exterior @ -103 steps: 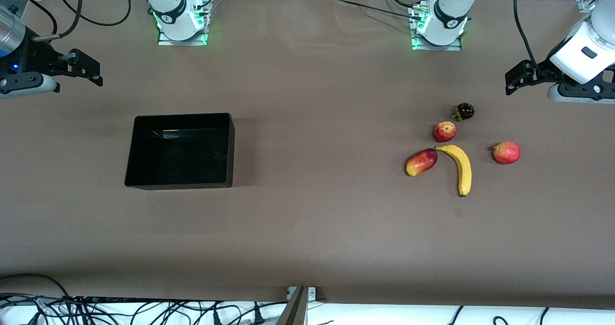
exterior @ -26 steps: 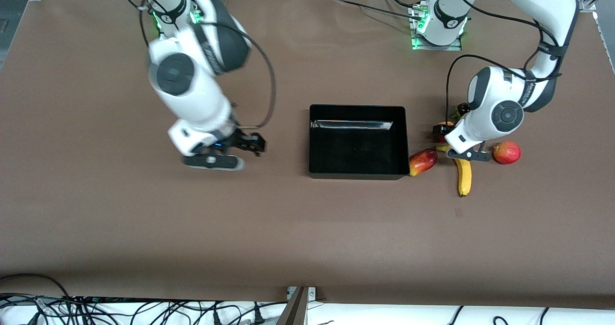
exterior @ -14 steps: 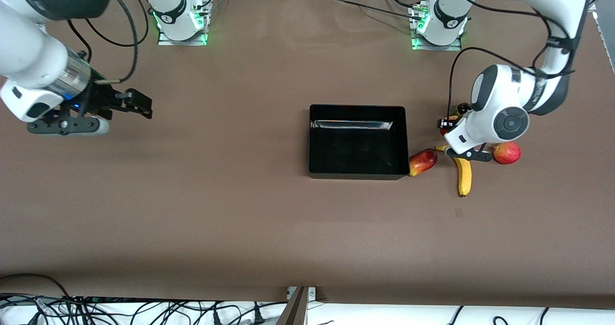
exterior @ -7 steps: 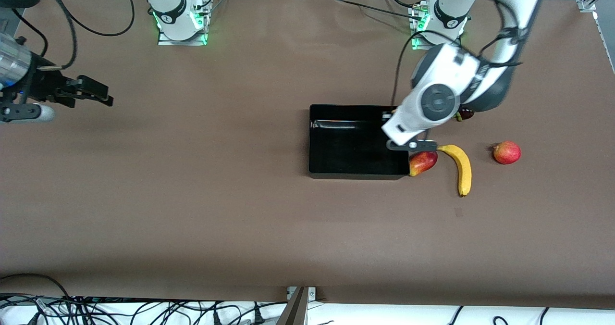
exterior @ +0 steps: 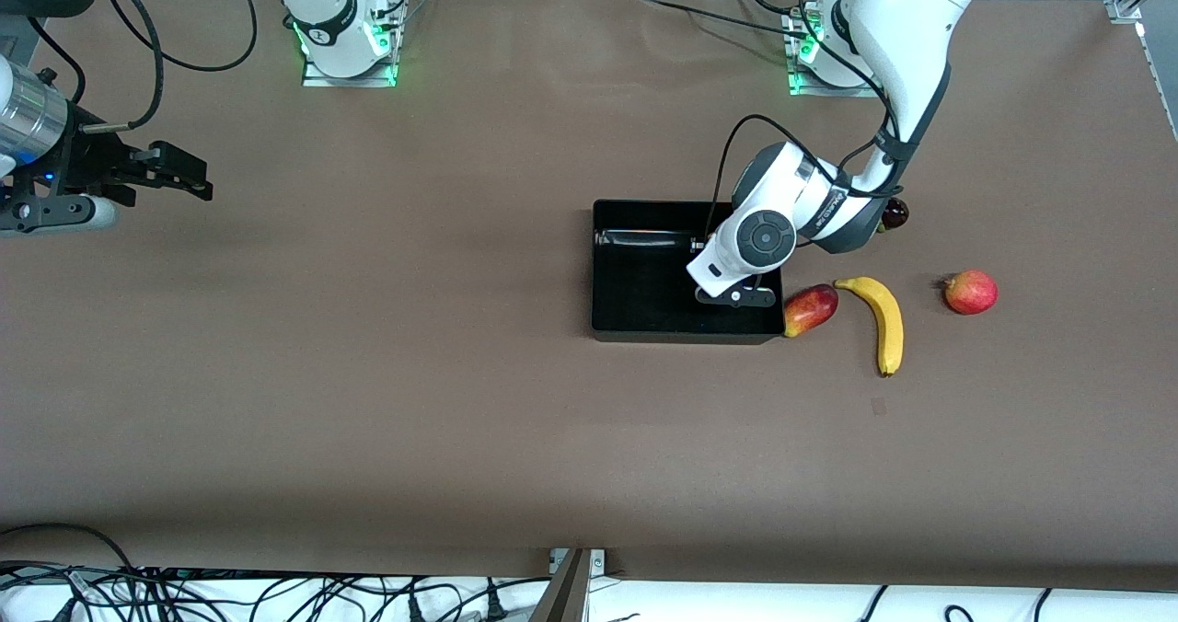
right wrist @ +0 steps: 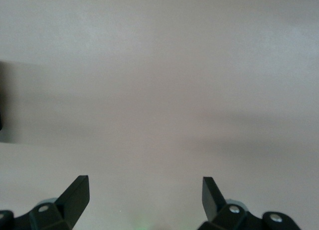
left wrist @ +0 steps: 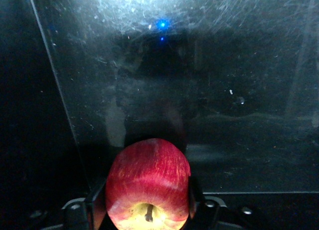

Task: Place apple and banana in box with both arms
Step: 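Carry the red apple into the black box and open the left gripper, then lower the left gripper onto the yellow banana and grasp it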

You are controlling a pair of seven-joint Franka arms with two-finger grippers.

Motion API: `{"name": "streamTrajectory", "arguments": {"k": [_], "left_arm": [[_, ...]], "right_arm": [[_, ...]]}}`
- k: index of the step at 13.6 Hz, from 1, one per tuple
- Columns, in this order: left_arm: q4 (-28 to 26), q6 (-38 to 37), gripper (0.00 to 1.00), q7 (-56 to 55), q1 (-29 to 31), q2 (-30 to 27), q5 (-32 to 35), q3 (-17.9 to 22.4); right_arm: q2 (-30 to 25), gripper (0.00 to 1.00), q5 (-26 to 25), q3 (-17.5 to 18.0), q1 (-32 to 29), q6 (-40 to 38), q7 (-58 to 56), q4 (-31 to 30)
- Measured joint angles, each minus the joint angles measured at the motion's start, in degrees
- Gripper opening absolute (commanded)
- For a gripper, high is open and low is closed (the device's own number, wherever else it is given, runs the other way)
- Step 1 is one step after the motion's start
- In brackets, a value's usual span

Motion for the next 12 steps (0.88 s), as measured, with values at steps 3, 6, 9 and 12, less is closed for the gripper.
{"name": "streamTrajectory", "arguments": {"k": [3, 6, 9, 12], "left_arm": [[0.7, -1.7, 1.00, 0.1, 0.2, -0.6, 0.0, 0.2], [7.8, -15.9, 1.00, 0.9, 2.8, -4.4, 0.0, 1.2], [14.6, -26.5, 1.00, 7.5, 11.1, -7.1, 1.5, 2.2], [14.7, -25.1, 1.00, 11.9, 20.2, -4.5, 10.0, 2.7]], "right_arm": [[-0.5, 1.00, -0.1, 0.1, -0.3, 0.4, 0.0, 0.1], [-0.5, 1.00, -0.7, 0.4, -0.3, 0.5, 0.0, 0.8], [-0.1, 1.00, -0.9, 0.6, -0.3, 0.6, 0.0, 0.8], [1.3, 1.00, -0.9, 1.5, 0.3, 2.8, 0.0, 0.8]]}}
